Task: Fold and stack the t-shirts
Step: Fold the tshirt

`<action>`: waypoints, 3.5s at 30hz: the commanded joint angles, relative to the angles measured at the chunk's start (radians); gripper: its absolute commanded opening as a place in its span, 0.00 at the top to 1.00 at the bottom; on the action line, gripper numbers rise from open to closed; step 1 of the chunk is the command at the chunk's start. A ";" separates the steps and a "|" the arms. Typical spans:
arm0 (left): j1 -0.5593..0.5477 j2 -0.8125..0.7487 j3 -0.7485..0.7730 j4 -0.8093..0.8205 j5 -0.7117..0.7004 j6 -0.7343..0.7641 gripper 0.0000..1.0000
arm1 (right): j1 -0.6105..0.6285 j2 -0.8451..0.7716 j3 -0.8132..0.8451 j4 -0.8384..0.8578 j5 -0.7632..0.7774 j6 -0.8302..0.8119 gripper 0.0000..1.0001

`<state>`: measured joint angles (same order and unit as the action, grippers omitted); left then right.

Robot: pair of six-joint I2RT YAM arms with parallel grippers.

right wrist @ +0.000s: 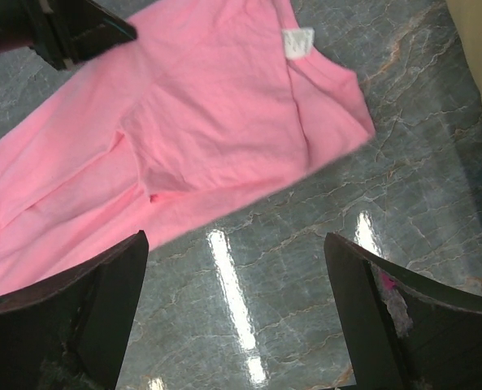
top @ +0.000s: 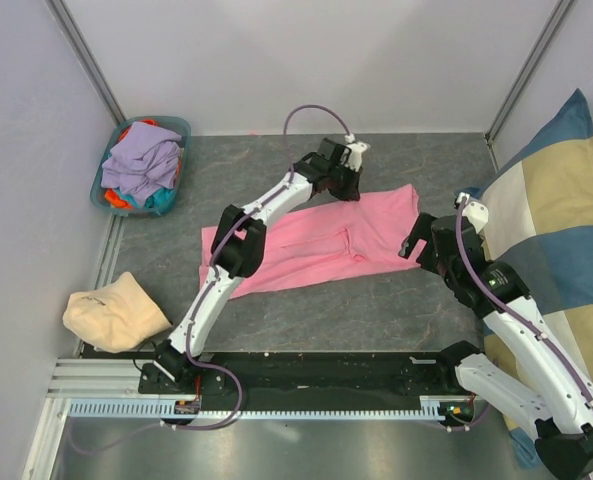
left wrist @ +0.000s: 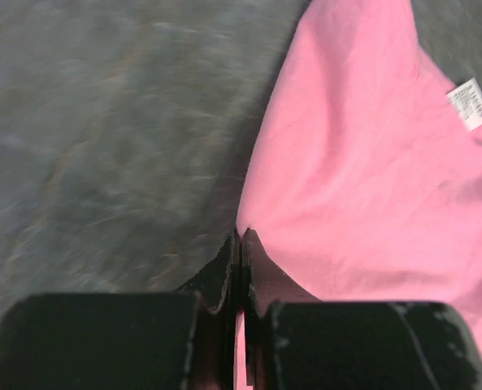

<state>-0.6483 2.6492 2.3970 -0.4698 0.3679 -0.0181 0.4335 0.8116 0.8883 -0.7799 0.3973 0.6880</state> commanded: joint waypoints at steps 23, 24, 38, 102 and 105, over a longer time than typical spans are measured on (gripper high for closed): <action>0.435 -0.093 -0.119 0.157 -0.130 -0.723 0.30 | -0.002 0.031 -0.110 0.093 -0.070 0.045 0.02; 0.434 -0.116 -0.142 0.171 -0.139 -0.706 0.21 | -0.004 0.032 -0.120 0.105 -0.089 0.056 0.02; 0.438 -0.739 -0.720 0.273 -0.244 -0.504 0.00 | 0.102 0.283 -0.296 0.609 -0.341 0.166 0.03; 0.421 -1.784 -1.464 -0.004 -0.259 -0.367 0.00 | 0.380 0.710 -0.074 0.249 0.129 0.305 0.95; 0.420 -1.799 -1.481 -0.018 -0.247 -0.368 0.00 | 0.335 0.652 -0.087 0.200 0.158 0.274 0.93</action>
<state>-0.2253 0.8825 0.9340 -0.4782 0.0891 -0.4171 0.8143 1.5482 0.8215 -0.4259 0.4644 1.0382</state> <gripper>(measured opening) 0.996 0.057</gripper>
